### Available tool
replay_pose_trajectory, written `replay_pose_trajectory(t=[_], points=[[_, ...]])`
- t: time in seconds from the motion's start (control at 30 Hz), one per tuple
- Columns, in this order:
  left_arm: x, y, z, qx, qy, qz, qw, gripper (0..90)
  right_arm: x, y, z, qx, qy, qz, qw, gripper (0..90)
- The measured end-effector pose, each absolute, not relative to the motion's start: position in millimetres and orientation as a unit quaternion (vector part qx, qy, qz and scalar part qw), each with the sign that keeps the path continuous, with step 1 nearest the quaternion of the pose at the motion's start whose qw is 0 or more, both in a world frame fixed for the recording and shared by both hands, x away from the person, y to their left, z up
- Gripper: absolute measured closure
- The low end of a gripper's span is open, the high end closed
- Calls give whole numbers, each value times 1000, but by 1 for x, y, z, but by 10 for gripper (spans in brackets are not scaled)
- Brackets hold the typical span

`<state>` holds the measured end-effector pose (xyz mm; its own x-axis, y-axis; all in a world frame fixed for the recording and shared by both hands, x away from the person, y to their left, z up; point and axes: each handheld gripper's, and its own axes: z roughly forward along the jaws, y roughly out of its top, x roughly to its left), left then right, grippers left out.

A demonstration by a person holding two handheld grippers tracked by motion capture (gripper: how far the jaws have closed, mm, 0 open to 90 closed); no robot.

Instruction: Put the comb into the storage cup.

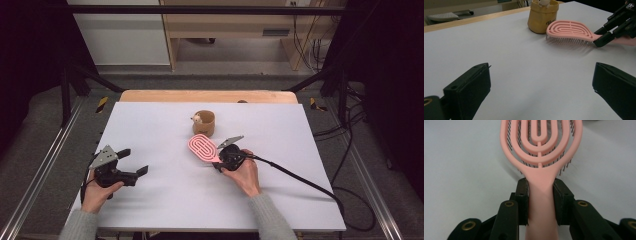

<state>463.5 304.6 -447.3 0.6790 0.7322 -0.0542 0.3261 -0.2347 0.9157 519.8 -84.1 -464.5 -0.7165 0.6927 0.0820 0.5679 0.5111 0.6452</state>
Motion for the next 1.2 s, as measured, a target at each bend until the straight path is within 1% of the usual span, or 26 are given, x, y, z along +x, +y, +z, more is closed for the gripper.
replay_pose_trajectory(t=[0.63, 1.2], points=[[463, 301, -447, 763, 345, 195, 511, 16, 509, -93, -437, 345, 854, 380, 88, 695], [461, 289, -444, 765, 339, 183, 517, 16, 498, -101, -418, 325, 846, 412, 98, 695]])
